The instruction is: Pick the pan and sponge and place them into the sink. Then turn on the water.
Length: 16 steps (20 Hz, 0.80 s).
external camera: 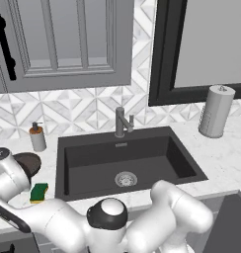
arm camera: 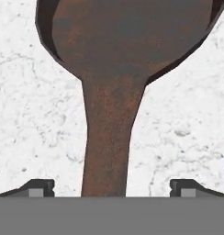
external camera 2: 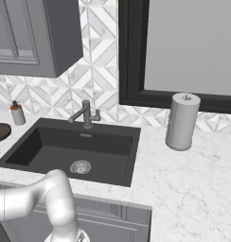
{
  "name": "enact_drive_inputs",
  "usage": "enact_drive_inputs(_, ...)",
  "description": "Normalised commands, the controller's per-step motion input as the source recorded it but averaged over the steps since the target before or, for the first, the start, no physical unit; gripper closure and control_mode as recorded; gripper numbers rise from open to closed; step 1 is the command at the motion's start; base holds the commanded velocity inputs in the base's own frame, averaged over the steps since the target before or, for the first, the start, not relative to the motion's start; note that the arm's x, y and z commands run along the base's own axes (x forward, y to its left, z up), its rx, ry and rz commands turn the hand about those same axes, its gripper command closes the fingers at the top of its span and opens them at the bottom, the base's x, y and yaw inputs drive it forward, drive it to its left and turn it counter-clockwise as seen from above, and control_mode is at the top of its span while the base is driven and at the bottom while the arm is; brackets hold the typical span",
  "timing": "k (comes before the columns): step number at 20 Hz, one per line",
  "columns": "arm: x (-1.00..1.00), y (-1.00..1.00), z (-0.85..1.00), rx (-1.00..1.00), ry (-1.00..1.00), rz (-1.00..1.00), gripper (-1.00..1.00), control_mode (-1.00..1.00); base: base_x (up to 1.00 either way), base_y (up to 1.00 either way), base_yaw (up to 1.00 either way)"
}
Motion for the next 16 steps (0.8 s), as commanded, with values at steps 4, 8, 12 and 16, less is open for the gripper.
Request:
enact_drive_inputs(4,0.25,0.33,-0.33,-0.04,0.0,0.0,-1.0,-1.0,0.0,0.0,0.0)
enact_drive_inputs(8,0.24,0.43,-0.28,-0.05,0.0,-0.03,-1.0,-1.0,0.0,0.0,0.0)
enact_drive_inputs(12,0.18,0.21,-0.32,-0.04,0.0,-0.02,-1.0,-1.0,0.0,0.0,0.0)
enact_drive_inputs(16,0.01,-0.16,-0.51,0.0,0.04,-0.09,1.0,-1.0,0.0,0.0,0.0)
